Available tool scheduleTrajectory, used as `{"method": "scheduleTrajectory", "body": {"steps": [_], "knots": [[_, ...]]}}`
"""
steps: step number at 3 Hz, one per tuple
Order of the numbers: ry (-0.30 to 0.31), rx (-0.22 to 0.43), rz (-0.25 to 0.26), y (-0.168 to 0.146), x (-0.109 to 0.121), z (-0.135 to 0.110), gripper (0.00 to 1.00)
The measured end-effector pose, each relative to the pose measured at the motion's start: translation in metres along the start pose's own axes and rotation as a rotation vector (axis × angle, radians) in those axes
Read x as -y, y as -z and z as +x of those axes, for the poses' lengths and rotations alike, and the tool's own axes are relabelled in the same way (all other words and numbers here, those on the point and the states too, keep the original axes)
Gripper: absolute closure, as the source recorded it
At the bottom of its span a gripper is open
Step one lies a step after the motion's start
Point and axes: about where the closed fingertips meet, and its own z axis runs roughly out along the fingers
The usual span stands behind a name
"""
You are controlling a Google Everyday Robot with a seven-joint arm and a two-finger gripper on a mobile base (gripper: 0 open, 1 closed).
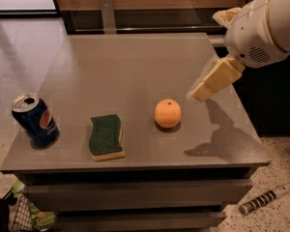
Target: Knock pepsi can over
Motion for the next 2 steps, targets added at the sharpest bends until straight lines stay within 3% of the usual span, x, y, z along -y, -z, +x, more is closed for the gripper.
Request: {"method": "scheduleTrajectory", "body": {"steps": [2], "knots": [[-0.034, 0.218, -0.026, -0.046, -0.029, -0.021, 0.00]]}}
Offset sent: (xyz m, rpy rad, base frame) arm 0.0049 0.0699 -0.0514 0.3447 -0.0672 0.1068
